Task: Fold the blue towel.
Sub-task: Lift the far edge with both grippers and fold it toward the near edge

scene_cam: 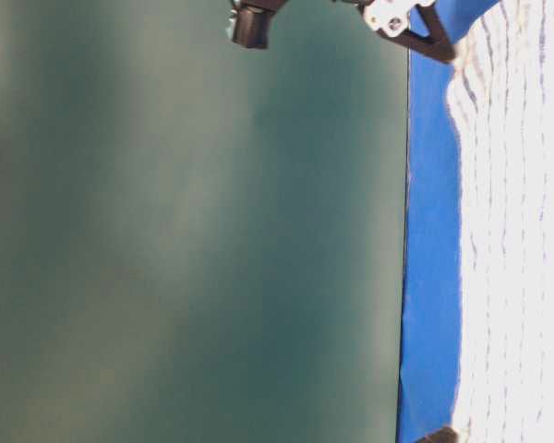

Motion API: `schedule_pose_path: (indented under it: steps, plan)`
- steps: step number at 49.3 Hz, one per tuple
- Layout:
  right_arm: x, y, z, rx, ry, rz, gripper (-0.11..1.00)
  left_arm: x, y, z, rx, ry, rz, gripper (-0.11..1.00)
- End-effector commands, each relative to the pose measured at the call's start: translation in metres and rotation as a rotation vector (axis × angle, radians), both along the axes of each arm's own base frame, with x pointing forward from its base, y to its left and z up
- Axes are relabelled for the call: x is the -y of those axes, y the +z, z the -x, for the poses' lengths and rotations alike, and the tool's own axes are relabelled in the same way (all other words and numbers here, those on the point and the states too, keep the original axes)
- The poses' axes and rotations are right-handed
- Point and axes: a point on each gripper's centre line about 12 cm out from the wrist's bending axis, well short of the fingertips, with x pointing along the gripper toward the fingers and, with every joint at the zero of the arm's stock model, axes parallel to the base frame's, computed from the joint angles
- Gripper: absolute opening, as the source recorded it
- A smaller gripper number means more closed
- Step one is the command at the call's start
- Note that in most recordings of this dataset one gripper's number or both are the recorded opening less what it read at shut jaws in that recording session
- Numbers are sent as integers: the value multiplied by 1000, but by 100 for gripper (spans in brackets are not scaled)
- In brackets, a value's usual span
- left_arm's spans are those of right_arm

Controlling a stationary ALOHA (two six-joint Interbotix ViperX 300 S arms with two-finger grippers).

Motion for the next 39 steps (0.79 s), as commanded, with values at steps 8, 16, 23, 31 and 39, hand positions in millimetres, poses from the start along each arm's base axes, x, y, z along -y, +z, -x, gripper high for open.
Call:
schedule_pose_path:
  steps: [8, 16, 23, 31, 39]
  plan:
    - [1, 21, 1, 45, -6, 27, 0, -1, 25, -3, 69, -9, -54, 2]
    - [0, 24, 2, 44, -7, 25, 0, 2, 28, 0, 76, -9, -59, 2]
    - [-2, 25, 2, 42, -5, 20, 0, 6, 27, 2, 74, -16, -54, 2]
    - [-15, 26, 4, 38, 11, -2, 0, 22, 29, 2, 82, -57, -42, 2]
    - [-42, 25, 9, 47, 50, -37, 0, 46, 30, 2, 84, -130, -33, 2]
